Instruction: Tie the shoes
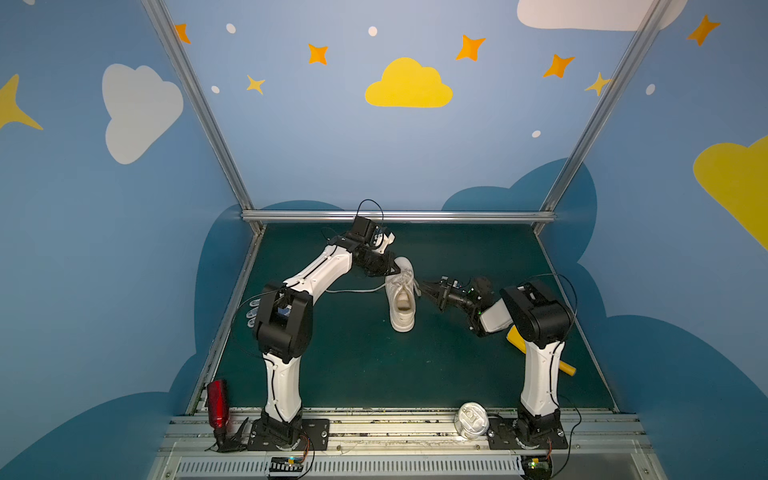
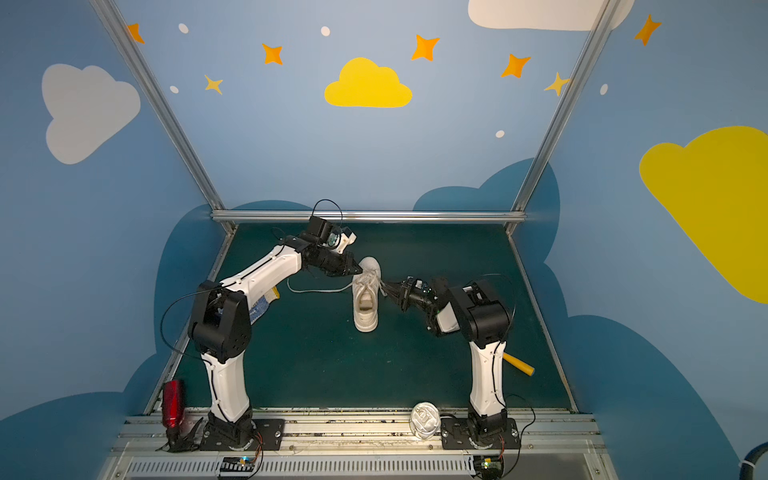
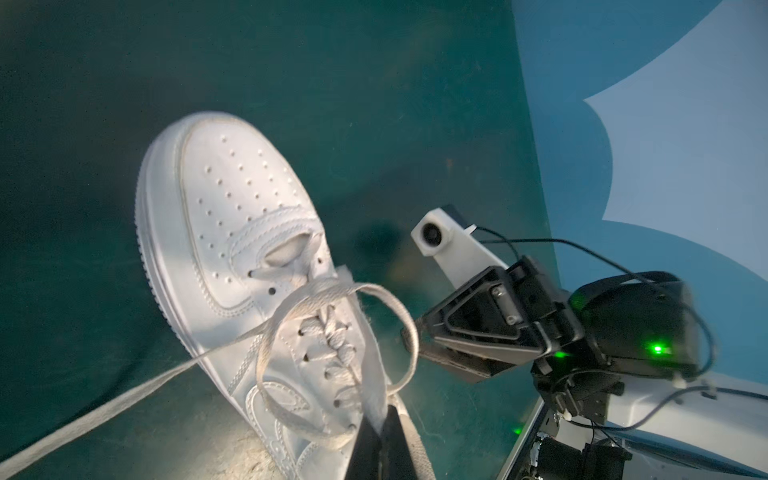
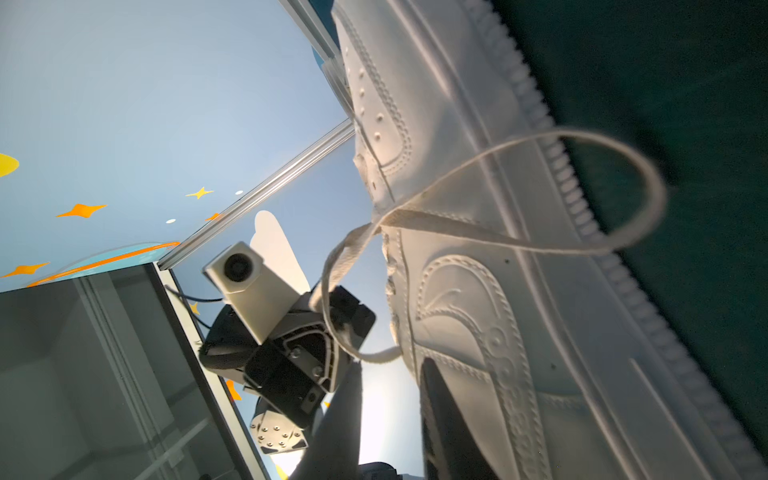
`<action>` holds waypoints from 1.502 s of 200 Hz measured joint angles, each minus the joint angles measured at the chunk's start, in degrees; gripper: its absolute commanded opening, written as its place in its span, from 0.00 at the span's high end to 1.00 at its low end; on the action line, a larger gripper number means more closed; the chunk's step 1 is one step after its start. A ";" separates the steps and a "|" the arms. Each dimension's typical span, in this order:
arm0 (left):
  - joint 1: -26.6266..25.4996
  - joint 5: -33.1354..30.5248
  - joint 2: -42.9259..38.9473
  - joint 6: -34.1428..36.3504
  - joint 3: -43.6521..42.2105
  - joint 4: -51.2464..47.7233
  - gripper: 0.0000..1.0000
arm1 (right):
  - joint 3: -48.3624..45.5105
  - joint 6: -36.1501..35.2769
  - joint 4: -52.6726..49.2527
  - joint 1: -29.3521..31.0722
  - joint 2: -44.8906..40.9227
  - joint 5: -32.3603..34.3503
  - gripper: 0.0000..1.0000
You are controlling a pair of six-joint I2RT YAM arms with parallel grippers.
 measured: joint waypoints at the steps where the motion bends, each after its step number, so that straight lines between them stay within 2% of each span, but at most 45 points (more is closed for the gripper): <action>1: 0.00 0.00 -0.07 -0.02 0.17 -0.04 0.97 | -0.11 0.00 -0.02 -0.04 -0.04 -0.02 0.73; 44: 0.00 -0.11 -2.01 0.09 6.88 -2.69 0.97 | -2.25 -8.07 -8.85 -4.02 -7.50 -2.54 0.72; 70: -0.13 -0.07 -2.01 0.02 11.15 -4.48 0.97 | -1.64 -17.42 -20.33 -5.46 -14.56 -3.67 0.72; 91: -0.31 -0.04 -1.99 0.00 14.51 -6.51 0.97 | 1.70 -29.40 -36.85 -5.38 -20.33 -3.67 0.72; 121: -0.90 0.02 -1.99 -0.02 17.64 -8.26 0.97 | 12.52 -52.57 -64.61 -4.17 -27.80 1.20 0.69; 139: -1.27 0.13 -1.90 -0.04 18.73 -9.11 0.97 | 18.29 -64.85 -75.12 -2.91 -31.06 4.63 0.65; 160: -1.77 0.13 -1.44 -0.04 20.33 -10.21 0.97 | 22.14 -77.59 -82.36 -0.39 -32.94 9.35 0.59; 185: -2.36 0.13 -1.09 -0.20 21.88 -11.28 0.97 | 21.51 -90.29 -83.49 2.97 -34.01 13.81 0.51; 196: -2.56 0.15 -1.07 -0.26 22.62 -11.76 0.97 | 19.50 -95.89 -80.67 4.31 -34.36 14.80 0.50; 215: -2.93 0.17 -1.01 -0.26 23.87 -12.15 0.97 | 15.85 -101.57 -74.12 5.38 -34.07 16.31 0.50; 250: -3.41 0.15 -1.01 -0.26 24.63 -12.66 0.97 | 18.86 -106.79 -69.18 5.40 -28.83 16.74 0.52; 300: -3.65 0.11 -1.01 -0.46 24.63 -13.75 0.97 | 28.72 -108.39 -66.62 5.40 -21.00 14.05 0.58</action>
